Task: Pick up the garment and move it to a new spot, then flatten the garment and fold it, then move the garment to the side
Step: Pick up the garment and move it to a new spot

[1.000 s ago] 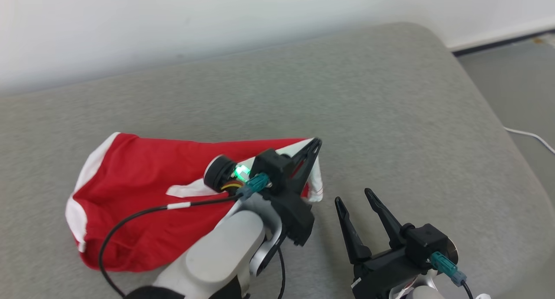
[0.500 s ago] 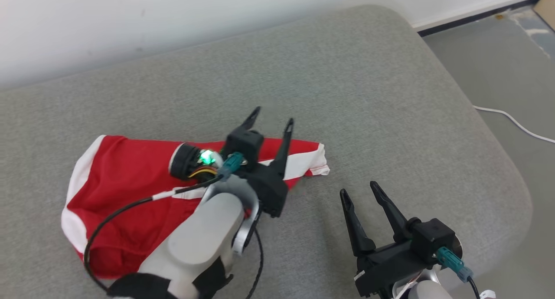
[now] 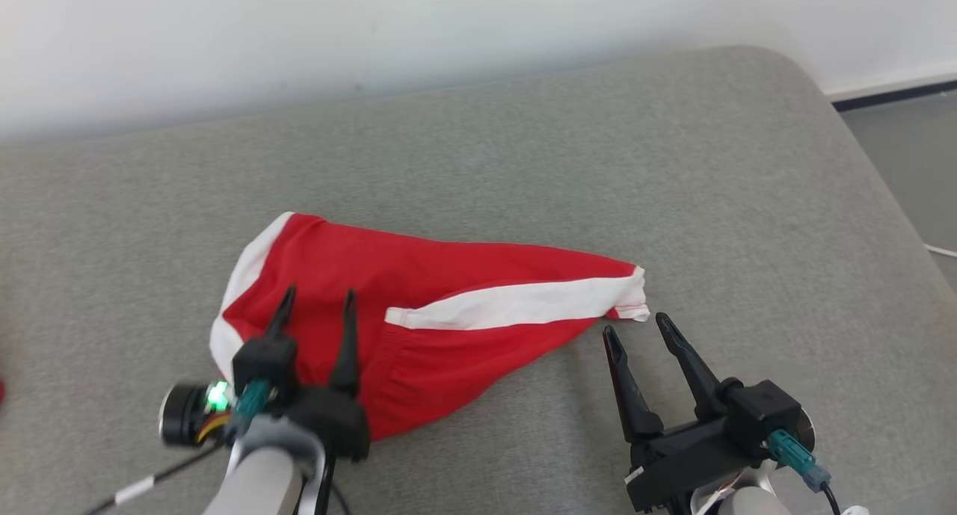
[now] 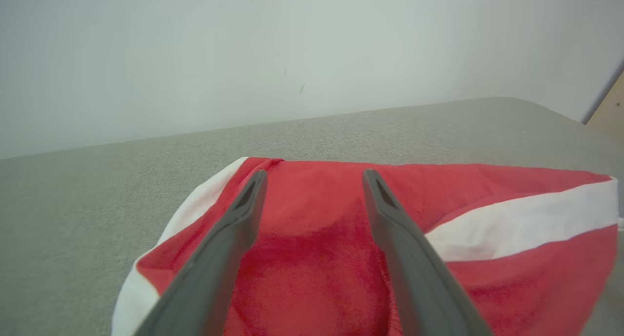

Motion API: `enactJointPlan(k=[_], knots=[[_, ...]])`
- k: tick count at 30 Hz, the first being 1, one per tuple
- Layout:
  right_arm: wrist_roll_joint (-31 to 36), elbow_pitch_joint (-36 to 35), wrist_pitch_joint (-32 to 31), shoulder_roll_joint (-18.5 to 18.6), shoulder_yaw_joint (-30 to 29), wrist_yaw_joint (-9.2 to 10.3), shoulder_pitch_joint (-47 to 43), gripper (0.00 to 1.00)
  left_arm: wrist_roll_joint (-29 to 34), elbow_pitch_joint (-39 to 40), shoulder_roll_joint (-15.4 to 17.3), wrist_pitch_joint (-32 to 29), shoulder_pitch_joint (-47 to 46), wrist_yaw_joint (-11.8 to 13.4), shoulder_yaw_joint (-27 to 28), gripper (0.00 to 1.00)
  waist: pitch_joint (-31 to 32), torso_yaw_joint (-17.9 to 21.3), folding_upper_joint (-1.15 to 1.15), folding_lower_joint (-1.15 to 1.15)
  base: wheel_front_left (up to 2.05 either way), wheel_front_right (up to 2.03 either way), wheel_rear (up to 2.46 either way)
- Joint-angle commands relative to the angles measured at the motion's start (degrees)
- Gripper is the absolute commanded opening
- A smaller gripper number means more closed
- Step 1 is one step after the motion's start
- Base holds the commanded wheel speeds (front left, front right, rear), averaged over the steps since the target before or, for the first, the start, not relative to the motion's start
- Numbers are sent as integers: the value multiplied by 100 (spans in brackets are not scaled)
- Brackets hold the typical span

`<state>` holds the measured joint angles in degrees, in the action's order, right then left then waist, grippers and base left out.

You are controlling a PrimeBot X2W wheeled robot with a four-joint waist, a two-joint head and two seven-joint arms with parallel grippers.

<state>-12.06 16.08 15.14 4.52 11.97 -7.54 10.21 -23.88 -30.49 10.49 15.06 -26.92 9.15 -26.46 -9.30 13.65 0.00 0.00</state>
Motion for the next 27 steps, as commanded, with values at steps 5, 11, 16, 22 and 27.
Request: enactJointPlan(k=[5,11,16,22,27], knots=[[58,26,1,-12,-30,10,-139,100,425,416,39,18,811,-118,539,100,186,-334,0,0,0,0,0],[78,58,0,-1,-92,10,-282,100,951,977,-116,18,1662,-346,1108,100,333,-495,0,0,0,0,0],[114,112,0,-12,-113,10,-389,100,1208,1299,-364,17,2208,-474,1586,100,509,-568,0,0,0,0,0],[128,149,1,-15,-117,10,-521,100,1380,1413,-591,17,2669,-700,1928,100,700,-596,0,0,0,0,0],[145,166,1,11,-126,10,-583,100,1477,1480,-700,17,2839,-885,2102,100,743,-610,0,0,0,0,0]])
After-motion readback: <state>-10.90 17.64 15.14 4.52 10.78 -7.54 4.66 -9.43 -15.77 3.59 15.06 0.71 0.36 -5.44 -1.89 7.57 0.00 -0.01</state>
